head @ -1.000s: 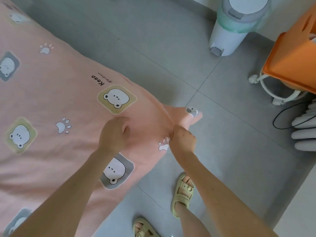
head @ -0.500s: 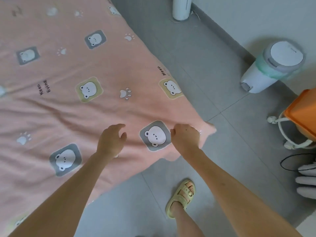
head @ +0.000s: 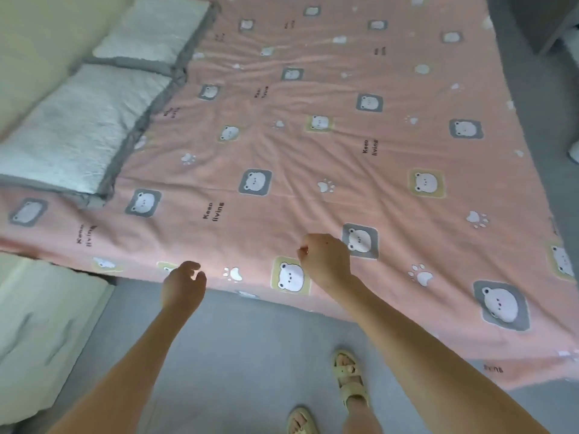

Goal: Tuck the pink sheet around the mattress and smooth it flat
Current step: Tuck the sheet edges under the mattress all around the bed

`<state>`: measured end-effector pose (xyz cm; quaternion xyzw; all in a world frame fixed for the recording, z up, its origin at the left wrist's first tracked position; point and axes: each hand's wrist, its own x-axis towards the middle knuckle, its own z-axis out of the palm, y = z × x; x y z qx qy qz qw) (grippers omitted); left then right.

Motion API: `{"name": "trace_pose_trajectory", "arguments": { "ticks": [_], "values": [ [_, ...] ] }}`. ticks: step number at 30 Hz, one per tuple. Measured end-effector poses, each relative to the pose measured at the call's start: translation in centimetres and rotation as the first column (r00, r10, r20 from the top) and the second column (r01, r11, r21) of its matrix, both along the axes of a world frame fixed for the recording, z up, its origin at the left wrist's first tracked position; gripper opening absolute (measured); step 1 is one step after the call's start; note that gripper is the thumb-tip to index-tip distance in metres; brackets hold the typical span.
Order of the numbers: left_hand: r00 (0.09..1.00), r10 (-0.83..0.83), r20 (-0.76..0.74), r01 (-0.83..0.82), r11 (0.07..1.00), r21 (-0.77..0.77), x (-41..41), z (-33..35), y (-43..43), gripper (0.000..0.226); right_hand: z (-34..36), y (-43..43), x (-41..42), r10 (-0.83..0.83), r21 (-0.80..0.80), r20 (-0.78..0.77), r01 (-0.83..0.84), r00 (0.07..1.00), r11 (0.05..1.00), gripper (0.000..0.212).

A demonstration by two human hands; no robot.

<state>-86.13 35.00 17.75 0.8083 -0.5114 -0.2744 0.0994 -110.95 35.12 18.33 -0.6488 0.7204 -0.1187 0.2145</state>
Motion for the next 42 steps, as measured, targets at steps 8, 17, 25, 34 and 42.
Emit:
{"name": "trace_pose_trajectory", "arguments": {
  "ticks": [8, 17, 25, 34, 42],
  "values": [
    [0.862, 0.502, -0.072, -0.504, 0.864, -0.001, 15.5, 0.3, 0.3, 0.029, 1.9, -9.5, 17.2, 0.392, -0.056, -0.02, -0.393, 0.92, 0.918, 0.019],
    [0.607, 0.792, -0.058, -0.795, 0.604, -0.06, 29.0, 1.2, -8.0, 0.025, 3.0, -23.8, 33.5, 0.678, -0.063, -0.008, -0.677, 0.735, 0.733, 0.032],
    [0.504, 0.862, -0.05, -0.86, 0.496, -0.117, 39.8, 1.0, -15.1, 0.026, 2.6, -33.8, 46.1, 0.778, -0.144, -0.008, -0.771, 0.628, 0.621, 0.018],
    [0.462, 0.88, -0.109, -0.88, 0.439, -0.184, 59.9, -3.2, -22.7, 0.026, 0.8, -43.1, 68.2, 0.833, -0.247, -0.09, -0.823, 0.546, 0.512, 0.02],
    [0.512, 0.851, -0.115, -0.859, 0.505, -0.085, 78.4, -8.3, -30.6, 0.039, -4.5, -49.2, 89.8, 0.801, -0.193, -0.19, -0.821, 0.568, 0.537, 0.03]
  ]
}}
